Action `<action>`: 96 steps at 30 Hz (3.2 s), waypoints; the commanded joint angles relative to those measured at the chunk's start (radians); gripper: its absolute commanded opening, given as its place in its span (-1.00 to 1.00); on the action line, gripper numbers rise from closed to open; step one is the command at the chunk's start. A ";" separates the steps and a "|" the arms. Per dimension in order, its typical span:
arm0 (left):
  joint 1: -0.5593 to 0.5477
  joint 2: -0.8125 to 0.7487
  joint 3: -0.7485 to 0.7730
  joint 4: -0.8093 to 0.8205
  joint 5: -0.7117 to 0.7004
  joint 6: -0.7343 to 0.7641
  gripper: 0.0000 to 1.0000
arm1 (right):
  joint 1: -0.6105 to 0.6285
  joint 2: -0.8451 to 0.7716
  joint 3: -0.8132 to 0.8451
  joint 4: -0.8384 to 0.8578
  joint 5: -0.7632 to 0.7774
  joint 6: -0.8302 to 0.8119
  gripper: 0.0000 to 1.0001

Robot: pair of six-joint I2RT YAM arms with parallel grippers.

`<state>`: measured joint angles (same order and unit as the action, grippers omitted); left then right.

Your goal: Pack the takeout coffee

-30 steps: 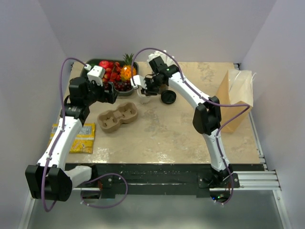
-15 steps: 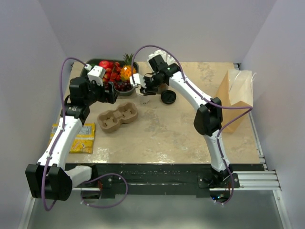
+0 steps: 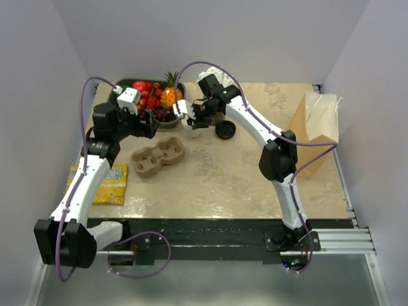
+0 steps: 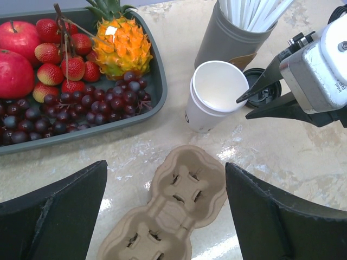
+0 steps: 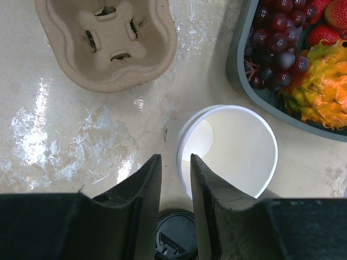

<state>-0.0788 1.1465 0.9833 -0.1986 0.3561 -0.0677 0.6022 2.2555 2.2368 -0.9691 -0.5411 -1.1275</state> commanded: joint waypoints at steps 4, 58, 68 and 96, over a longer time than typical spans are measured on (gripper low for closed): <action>0.011 -0.001 -0.012 0.045 0.017 -0.014 0.87 | 0.005 -0.001 0.015 0.007 0.015 -0.009 -0.39; 0.022 0.005 -0.015 0.048 0.015 -0.020 0.87 | 0.007 0.047 0.009 0.017 0.078 -0.035 -0.66; 0.022 0.009 -0.015 0.051 0.023 -0.020 0.87 | 0.007 0.009 0.035 0.044 0.079 -0.014 -0.38; 0.022 0.010 -0.026 0.064 0.032 -0.034 0.87 | 0.005 0.004 0.060 0.064 0.072 0.055 -0.46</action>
<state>-0.0654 1.1549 0.9665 -0.1802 0.3653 -0.0868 0.6022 2.3104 2.2570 -0.9382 -0.4625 -1.0969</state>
